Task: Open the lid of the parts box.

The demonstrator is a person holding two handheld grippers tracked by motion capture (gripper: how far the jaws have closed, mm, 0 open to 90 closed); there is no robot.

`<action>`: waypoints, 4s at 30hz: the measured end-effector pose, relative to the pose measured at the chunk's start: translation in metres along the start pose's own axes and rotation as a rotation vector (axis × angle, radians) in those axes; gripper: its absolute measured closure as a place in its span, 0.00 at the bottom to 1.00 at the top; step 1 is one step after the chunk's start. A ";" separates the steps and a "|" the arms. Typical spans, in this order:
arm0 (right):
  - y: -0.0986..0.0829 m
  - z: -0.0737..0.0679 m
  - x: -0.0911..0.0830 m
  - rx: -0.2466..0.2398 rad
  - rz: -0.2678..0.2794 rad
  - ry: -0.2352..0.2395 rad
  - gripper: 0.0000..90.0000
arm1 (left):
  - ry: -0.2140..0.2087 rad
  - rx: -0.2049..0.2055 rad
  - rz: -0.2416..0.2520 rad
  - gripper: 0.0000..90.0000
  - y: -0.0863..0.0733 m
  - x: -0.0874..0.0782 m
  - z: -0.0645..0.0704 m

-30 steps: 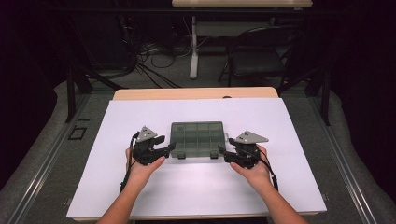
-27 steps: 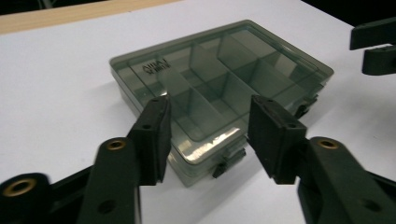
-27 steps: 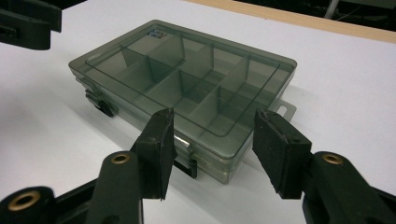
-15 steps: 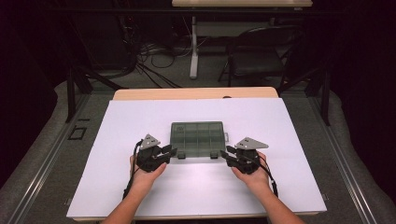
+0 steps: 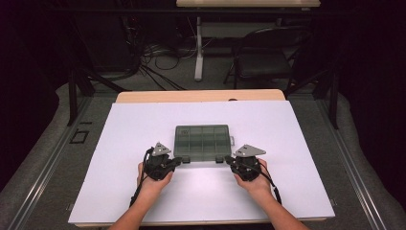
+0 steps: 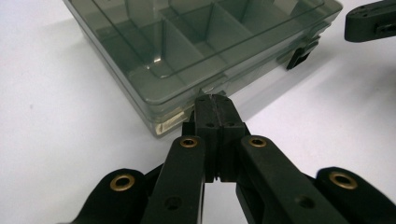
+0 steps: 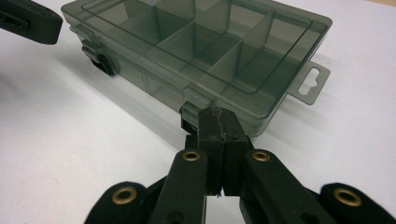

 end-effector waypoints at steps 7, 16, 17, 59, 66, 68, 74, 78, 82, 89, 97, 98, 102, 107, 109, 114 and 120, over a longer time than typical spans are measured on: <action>-0.003 0.000 0.007 -0.023 -0.022 -0.009 1.00 | 0.012 0.010 -0.025 1.00 -0.003 0.006 -0.002; -0.004 0.000 0.012 -0.022 -0.020 -0.005 1.00 | 0.013 0.023 -0.034 1.00 -0.004 0.012 -0.003; -0.004 0.000 0.012 -0.022 -0.020 -0.005 1.00 | 0.013 0.023 -0.034 1.00 -0.004 0.012 -0.003; 0.004 0.001 0.010 0.002 0.027 -0.008 0.99 | 0.028 0.000 0.067 1.00 0.006 0.003 -0.007; 0.007 0.007 0.007 0.020 0.035 -0.021 0.99 | 0.041 -0.029 0.079 1.00 0.007 0.003 -0.010; 0.009 0.008 0.007 0.020 0.048 -0.026 0.99 | 0.043 -0.030 0.080 1.00 0.007 0.002 -0.010; 0.011 0.010 0.005 0.021 0.046 -0.027 0.99 | 0.044 -0.041 0.088 1.00 0.010 0.001 -0.012; 0.018 0.011 0.002 0.020 0.048 -0.026 0.99 | 0.054 -0.047 0.109 1.00 0.019 -0.001 -0.015; 0.028 0.015 0.002 0.044 0.062 -0.031 0.99 | 0.056 -0.038 0.119 1.00 0.031 -0.004 -0.015; 0.053 0.025 0.005 0.082 0.089 -0.050 0.99 | 0.055 -0.062 0.132 1.00 0.057 -0.007 -0.025; 0.070 0.037 0.010 0.110 0.096 -0.065 0.99 | 0.066 -0.068 0.161 1.00 0.078 -0.007 -0.032; 0.075 0.040 0.009 0.112 0.099 -0.073 0.99 | 0.070 -0.067 0.163 1.00 0.081 -0.007 -0.033; 0.084 0.044 0.008 0.108 0.110 -0.084 0.99 | 0.075 -0.077 0.183 1.00 0.090 -0.006 -0.037; 0.092 0.047 0.010 0.104 0.116 -0.096 0.99 | 0.082 -0.089 0.194 1.00 0.094 -0.006 -0.039; 0.094 0.047 0.011 0.102 0.119 -0.098 0.99 | 0.082 -0.084 0.201 1.00 0.096 -0.007 -0.040; 0.098 0.049 0.012 0.102 0.124 -0.110 0.99 | 0.079 -0.085 0.213 1.00 0.100 -0.007 -0.042; 0.105 0.048 0.012 0.092 0.132 -0.116 0.99 | 0.085 -0.091 0.213 1.00 0.103 -0.006 -0.044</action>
Point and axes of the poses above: each handheld gripper's, and its own axes: x roughly forward along the jaws, y roughly out of its top, z roughly to its right, the point moved 5 cm from there along x, roughly forward along the jaws
